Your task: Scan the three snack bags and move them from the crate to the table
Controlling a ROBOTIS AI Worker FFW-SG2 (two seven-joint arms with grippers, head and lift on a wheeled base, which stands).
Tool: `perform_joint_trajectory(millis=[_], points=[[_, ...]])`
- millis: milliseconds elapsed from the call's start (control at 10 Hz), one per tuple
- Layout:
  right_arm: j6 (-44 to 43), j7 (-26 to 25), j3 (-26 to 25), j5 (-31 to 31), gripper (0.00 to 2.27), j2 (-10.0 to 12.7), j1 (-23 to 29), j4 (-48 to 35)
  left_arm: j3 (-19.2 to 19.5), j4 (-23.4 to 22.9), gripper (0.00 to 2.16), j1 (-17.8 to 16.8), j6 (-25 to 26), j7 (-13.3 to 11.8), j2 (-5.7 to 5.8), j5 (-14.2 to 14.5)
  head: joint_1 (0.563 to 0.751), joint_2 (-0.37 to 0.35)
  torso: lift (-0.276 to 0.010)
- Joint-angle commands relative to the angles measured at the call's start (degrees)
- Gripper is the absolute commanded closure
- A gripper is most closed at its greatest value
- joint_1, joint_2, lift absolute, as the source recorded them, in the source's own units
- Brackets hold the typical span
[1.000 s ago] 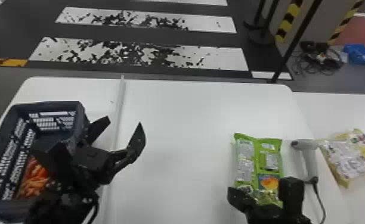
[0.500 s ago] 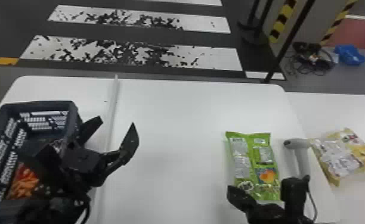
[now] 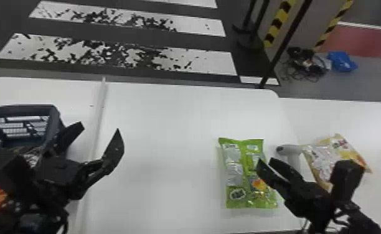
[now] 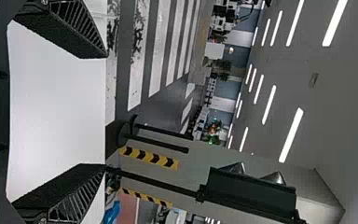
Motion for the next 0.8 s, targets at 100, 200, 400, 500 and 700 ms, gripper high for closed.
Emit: perform_joint_trajectory(millis=[100, 200, 400, 500, 700], points=[[-2.47, 1.00, -2.22, 7.24, 0.09, -0.82, -6.93, 8.73, -0.16, 0.33, 0.03, -0.39, 0.04, -0.01, -0.02, -0.18, 0.695, -0.262, -0.062], [-3.53, 0.73, -2.22, 8.56, 0.09, -1.26, -8.60, 11.90, -0.07, 0.16, 0.03, -0.39, 0.04, 0.08, -0.02, -0.27, 0.695, -0.292, -0.062], [-5.28, -0.41, -3.01, 9.70, 0.11, -1.88, -10.53, 16.73, 0.11, -0.20, 0.03, -0.39, 0.22, 0.16, 0.25, -0.27, 0.695, -0.330, -0.062], [-5.63, -0.85, -3.45, 10.40, 0.11, -2.23, -11.76, 19.37, -0.16, -0.46, 0.03, -0.48, 0.57, 0.25, 0.25, -0.27, 0.695, -0.346, -0.062], [-5.63, -1.02, -4.77, 10.49, 0.11, -3.37, -14.05, 24.03, -0.86, -1.07, 0.03, -0.74, 1.63, 0.78, 0.25, -0.27, 0.695, -0.350, -0.062]])
